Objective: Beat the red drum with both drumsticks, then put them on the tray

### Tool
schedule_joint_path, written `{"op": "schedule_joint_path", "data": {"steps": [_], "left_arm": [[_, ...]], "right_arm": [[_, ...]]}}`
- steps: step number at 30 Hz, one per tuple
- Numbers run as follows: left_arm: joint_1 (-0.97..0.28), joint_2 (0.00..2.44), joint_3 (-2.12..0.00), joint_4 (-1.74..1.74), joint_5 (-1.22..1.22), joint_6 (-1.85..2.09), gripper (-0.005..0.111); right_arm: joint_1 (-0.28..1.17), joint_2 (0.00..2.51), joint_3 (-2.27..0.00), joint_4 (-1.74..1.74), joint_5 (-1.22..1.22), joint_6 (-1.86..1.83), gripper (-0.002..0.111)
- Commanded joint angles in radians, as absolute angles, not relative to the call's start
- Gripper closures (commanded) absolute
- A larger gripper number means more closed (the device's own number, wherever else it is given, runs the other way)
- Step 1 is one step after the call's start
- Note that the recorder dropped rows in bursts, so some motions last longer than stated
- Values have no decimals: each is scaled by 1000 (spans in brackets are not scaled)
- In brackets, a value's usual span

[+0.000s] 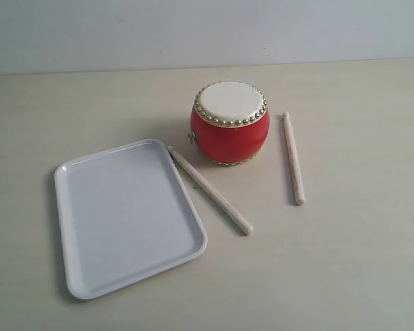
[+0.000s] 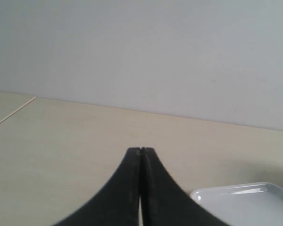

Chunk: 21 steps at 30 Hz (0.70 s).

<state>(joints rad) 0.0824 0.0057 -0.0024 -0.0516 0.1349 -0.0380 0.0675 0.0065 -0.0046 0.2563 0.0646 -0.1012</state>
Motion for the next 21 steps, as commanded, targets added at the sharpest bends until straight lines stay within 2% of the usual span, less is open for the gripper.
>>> {"op": "schedule_joint_path", "data": {"steps": [1, 8, 21], "left_arm": [[77, 0, 0, -60, 128, -35, 107], [77, 0, 0, -60, 128, -35, 107], [65, 0, 0, -60, 132, -35, 107]], "right_arm": [[63, 0, 0, 250, 58, -103, 108], [63, 0, 0, 264, 58, -91, 108], [63, 0, 0, 511, 0, 250, 108]]}}
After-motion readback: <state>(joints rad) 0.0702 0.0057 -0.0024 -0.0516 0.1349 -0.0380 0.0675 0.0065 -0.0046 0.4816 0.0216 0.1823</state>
